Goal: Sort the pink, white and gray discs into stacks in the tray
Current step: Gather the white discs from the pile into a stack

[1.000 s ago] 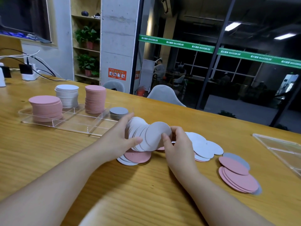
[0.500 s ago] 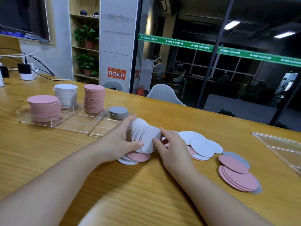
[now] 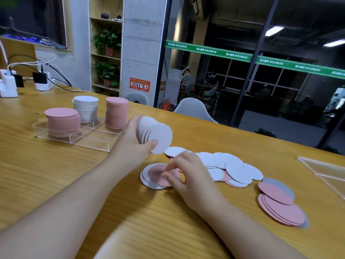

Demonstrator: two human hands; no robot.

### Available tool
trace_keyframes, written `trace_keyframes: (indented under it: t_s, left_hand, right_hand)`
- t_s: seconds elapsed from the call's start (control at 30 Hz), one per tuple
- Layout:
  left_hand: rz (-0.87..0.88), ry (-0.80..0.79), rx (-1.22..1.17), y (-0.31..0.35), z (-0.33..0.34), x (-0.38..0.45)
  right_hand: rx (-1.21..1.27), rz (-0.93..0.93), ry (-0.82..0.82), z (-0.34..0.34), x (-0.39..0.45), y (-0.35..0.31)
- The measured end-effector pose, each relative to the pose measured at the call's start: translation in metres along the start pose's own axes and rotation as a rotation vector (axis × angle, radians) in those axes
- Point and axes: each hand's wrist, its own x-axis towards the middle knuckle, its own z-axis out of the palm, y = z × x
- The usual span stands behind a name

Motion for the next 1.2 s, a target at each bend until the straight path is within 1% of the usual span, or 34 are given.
trace_keyframes:
  t_s: [0.07,0.1,0.17,0.23,0.3,0.33,0.4,0.43,0.5,0.57,0.7,0.77,0.83,0.93,0.97,1.0,1.1,1.17,1.2]
  left_hand:
    - [-0.026,0.037,0.006,-0.001,-0.001,0.001]
    - [-0.034,0.045,0.008,-0.001,-0.001,0.001]
    - [-0.046,0.051,0.004,-0.002,-0.002,0.001]
    - [-0.059,0.047,0.005,-0.001,-0.002,0.0]
    - [-0.058,0.042,0.012,0.001,-0.001,-0.001]
    - [-0.058,0.042,0.017,0.002,-0.001,-0.001]
    - [-0.063,0.046,0.021,0.002,-0.002,-0.001]
    - [-0.066,0.048,0.021,0.001,-0.003,-0.001]
    - [-0.074,0.047,0.016,0.001,-0.004,-0.001]
    - [-0.073,0.045,0.01,0.0,-0.004,-0.002]
    - [-0.063,0.038,0.021,0.0,-0.003,-0.002]
    - [-0.062,0.036,0.025,0.0,-0.003,-0.002]
    - [-0.063,0.036,0.025,0.0,-0.003,-0.002]
    - [-0.066,0.035,0.028,0.0,-0.003,-0.001]
    - [-0.064,0.035,0.029,-0.001,-0.003,-0.001]
    - [-0.063,0.034,0.032,-0.001,-0.003,-0.001]
    - [-0.055,0.025,0.052,-0.001,-0.003,-0.001]
    - [-0.051,0.014,0.065,-0.002,-0.002,-0.001]
    - [-0.05,0.009,0.072,-0.002,-0.002,-0.002]
  right_hand:
    - [-0.043,-0.101,-0.134,0.005,0.001,-0.005]
    - [-0.068,-0.12,-0.198,0.008,0.002,-0.007]
    - [-0.074,-0.06,-0.313,0.009,0.006,-0.011]
    - [-0.024,0.028,-0.359,0.004,0.011,-0.013]
    - [-0.069,0.026,-0.391,-0.002,0.017,-0.013]
    - [-0.148,-0.017,-0.396,-0.003,0.019,-0.014]
    - [-0.43,-0.135,-0.307,0.001,0.023,-0.018]
    - [-0.53,-0.149,-0.268,0.004,0.022,-0.02]
    - [-0.665,-0.187,-0.179,0.009,0.023,-0.025]
    - [-0.715,-0.248,-0.142,0.01,0.019,-0.026]
    - [-0.648,-0.29,-0.081,0.004,0.014,-0.025]
    - [-0.593,-0.337,-0.077,0.005,0.012,-0.02]
    - [-0.593,-0.337,-0.087,0.005,0.009,-0.017]
    - [-0.616,-0.228,-0.1,-0.001,0.005,-0.013]
    - [-0.603,-0.208,-0.082,-0.002,0.004,-0.01]
    - [-0.563,-0.19,-0.057,-0.004,0.004,-0.008]
    - [-0.339,-0.106,0.035,-0.006,0.006,0.0]
    - [-0.312,-0.075,-0.03,-0.005,0.004,0.003]
    - [-0.306,-0.083,-0.1,-0.006,0.002,0.003]
